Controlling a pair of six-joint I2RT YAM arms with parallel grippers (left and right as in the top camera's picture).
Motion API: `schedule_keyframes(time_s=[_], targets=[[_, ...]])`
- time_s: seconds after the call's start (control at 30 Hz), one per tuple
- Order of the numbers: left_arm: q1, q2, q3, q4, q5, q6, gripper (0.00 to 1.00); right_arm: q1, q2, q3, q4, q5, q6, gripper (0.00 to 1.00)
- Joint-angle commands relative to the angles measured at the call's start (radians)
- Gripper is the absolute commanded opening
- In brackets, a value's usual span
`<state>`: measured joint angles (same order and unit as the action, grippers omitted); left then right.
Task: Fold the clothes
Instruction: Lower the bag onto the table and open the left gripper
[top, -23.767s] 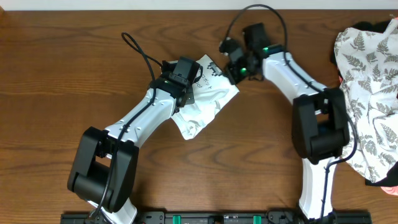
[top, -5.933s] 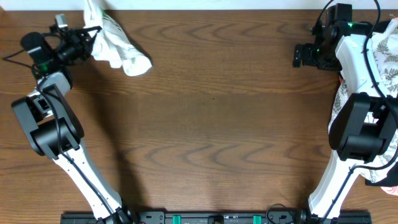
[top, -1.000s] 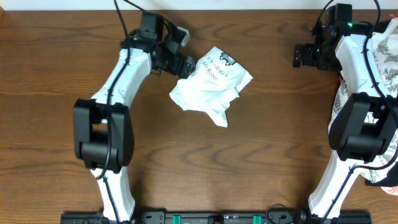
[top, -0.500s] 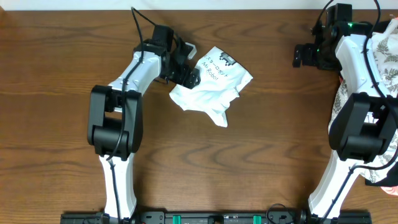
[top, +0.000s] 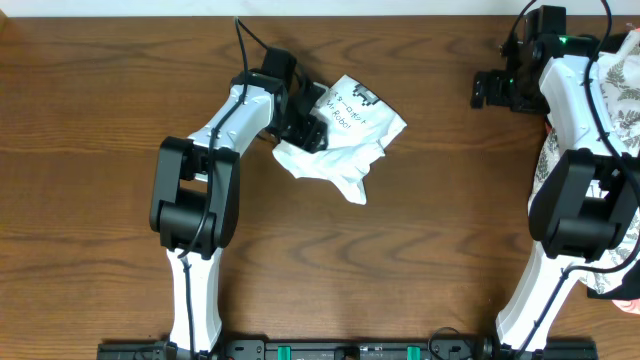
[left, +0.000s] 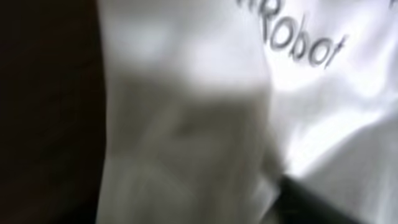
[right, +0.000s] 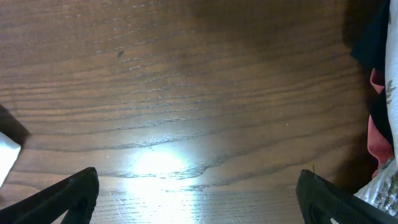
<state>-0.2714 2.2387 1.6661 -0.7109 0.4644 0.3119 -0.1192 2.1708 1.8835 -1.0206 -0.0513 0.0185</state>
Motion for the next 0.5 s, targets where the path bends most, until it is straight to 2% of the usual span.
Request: schedule_keyframes(time_s=[0.0,0.13,0.17,0.23,0.47], targets=[[0.000,0.024,-0.011,-0.015,-0.008,0.010,0.41,0.002,-0.006,-0.003,-0.001,0.006,0.011,0.99],[0.000,0.022,-0.010,-0.015,-0.003,0.009,0.22,0.002,-0.006,-0.003,-0.001,0.006,0.011,0.99],[0.000,0.018,-0.007,-0.018,-0.001,0.009,0.14,0.002,-0.006,-0.003,-0.001,0.006,0.011,0.99],[0.000,0.008,0.006,-0.032,-0.001,0.009,0.06,0.002,-0.006,-0.003,-0.001,0.006,0.011,0.99],[0.000,-0.099,0.034,-0.049,0.000,0.009,0.06,0.002,-0.006,-0.003,-0.001,0.006,0.011,0.99]])
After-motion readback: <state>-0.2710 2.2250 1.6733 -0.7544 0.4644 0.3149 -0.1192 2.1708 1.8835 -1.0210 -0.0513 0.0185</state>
